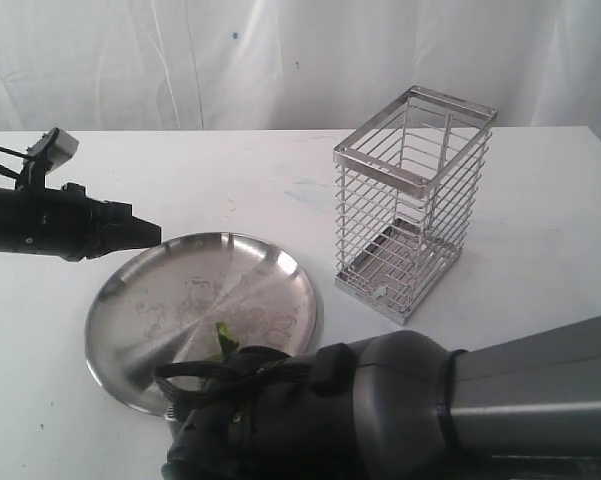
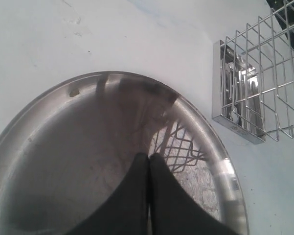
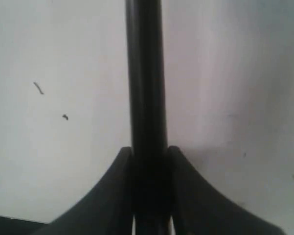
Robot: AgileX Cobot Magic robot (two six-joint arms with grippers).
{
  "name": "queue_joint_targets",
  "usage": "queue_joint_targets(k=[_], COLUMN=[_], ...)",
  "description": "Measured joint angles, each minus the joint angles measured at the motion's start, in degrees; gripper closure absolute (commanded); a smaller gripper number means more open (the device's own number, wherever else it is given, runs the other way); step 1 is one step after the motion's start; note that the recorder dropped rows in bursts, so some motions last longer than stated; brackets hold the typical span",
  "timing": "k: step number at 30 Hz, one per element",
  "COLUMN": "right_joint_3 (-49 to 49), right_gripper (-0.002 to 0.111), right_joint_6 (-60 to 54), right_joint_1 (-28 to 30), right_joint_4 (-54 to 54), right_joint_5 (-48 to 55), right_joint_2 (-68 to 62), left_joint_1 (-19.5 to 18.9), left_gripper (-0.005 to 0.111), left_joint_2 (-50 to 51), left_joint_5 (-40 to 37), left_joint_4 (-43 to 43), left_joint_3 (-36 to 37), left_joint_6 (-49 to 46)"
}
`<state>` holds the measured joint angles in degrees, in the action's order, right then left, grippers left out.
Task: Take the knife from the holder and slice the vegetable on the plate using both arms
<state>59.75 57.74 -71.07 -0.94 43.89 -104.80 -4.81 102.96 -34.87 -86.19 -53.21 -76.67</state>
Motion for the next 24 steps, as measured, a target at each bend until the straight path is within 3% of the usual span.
queue_joint_targets(k=[4, 7, 13, 19, 24], right_joint_3=[0.0, 0.0, 0.0, 0.0, 0.0], right_gripper=[0.108, 0.108, 0.108, 0.108, 0.108], right_joint_6=[-0.2, -0.2, -0.3, -0.3, -0.3], right_joint_1=[0.1, 0.1, 0.1, 0.1, 0.1], right_joint_4=[-0.5, -0.5, -0.5, -0.5, -0.5], right_joint_5=[-0.6, -0.6, -0.6, -0.6, -0.7], right_joint_2=[0.0, 0.0, 0.0, 0.0, 0.0], left_joint_1=[0.0, 0.7, 5.9, 11.7, 13.2], left_gripper=[0.107, 0.107, 0.107, 0.107, 0.107], left_joint_2=[0.0, 0.0, 0.0, 0.0, 0.0], left_joint_5=[-7.1, -18.0, -16.0, -16.8, -16.3], left_joint_4=[0.2, 2.6, 10.7, 13.3, 15.8], left_joint_3=[0.0, 0.0, 0.0, 0.0, 0.4], left_joint_6=[-4.4, -8.7, -5.0, -3.2, 0.0])
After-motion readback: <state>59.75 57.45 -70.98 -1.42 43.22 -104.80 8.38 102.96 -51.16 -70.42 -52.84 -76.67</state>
